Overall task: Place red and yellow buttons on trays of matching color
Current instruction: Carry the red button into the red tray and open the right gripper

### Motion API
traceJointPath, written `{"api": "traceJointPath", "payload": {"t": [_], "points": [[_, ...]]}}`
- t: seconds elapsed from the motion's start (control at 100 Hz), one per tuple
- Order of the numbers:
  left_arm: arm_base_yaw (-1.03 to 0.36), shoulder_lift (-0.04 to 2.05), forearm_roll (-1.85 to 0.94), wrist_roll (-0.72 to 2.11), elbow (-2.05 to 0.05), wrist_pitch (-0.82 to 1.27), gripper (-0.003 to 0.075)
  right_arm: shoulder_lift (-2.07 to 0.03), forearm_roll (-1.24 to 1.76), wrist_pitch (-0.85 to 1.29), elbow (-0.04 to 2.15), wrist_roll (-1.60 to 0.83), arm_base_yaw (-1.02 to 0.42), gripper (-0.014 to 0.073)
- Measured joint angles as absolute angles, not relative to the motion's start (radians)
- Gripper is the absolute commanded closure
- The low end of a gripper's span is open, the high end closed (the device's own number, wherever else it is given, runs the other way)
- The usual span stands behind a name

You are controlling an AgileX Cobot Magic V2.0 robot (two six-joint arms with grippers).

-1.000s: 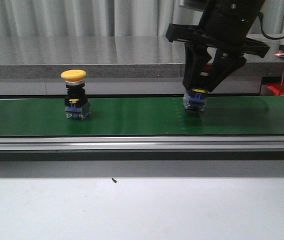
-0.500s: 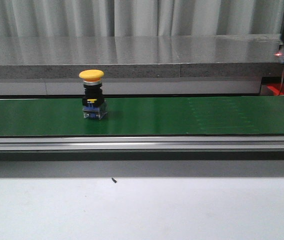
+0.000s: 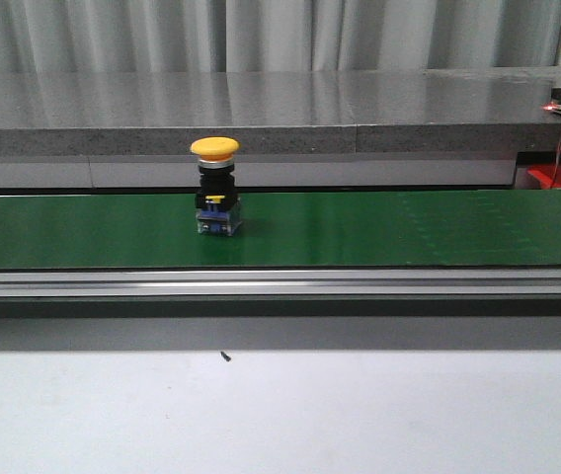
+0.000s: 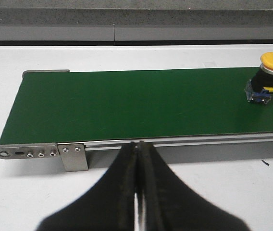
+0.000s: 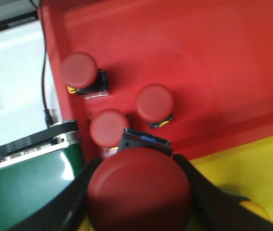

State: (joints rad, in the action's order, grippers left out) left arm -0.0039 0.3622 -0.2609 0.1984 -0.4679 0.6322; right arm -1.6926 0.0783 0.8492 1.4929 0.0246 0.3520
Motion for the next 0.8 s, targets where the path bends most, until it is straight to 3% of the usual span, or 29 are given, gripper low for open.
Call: {"api": "traceJointPath", "payload": {"t": [0.33,0.8], "points": [[-0.004,0.362,-0.261,0.198,-0.468,0.632,0.0740,-1.793,0.055,0.745,1.493,0.025,0.482,0.0414],[-0.004,0.362,-0.261,0.198,-0.468,0.632,0.0740,-2.039,0.055,0.724,1.644,0.023,0.500,0.0414]]}}
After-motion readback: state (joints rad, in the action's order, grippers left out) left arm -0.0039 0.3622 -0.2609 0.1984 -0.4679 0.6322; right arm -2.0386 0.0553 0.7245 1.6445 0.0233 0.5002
